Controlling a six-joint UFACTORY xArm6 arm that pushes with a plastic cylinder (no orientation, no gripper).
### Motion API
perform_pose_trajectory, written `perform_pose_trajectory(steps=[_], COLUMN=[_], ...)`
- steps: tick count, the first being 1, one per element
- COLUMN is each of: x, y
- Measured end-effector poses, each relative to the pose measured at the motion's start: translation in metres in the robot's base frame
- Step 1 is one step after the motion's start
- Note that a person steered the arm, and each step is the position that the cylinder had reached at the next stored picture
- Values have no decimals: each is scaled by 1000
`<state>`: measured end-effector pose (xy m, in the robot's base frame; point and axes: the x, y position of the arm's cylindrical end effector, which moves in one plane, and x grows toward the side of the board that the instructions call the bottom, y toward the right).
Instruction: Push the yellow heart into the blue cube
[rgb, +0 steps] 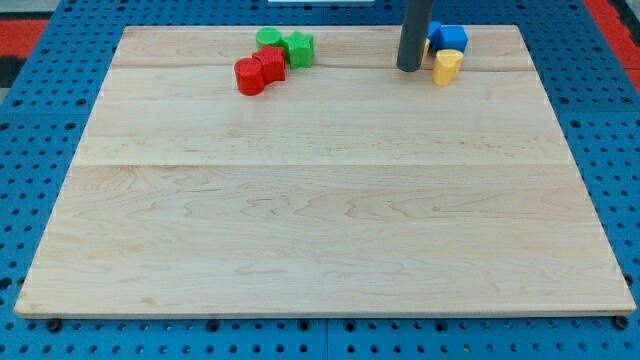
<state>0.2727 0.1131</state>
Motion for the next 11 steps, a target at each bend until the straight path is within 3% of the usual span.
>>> perform_pose_trajectory(steps=[2,3,5,8,9,11], x=[4,37,52,37,64,22], y=[-6,-47,13,29,50,41])
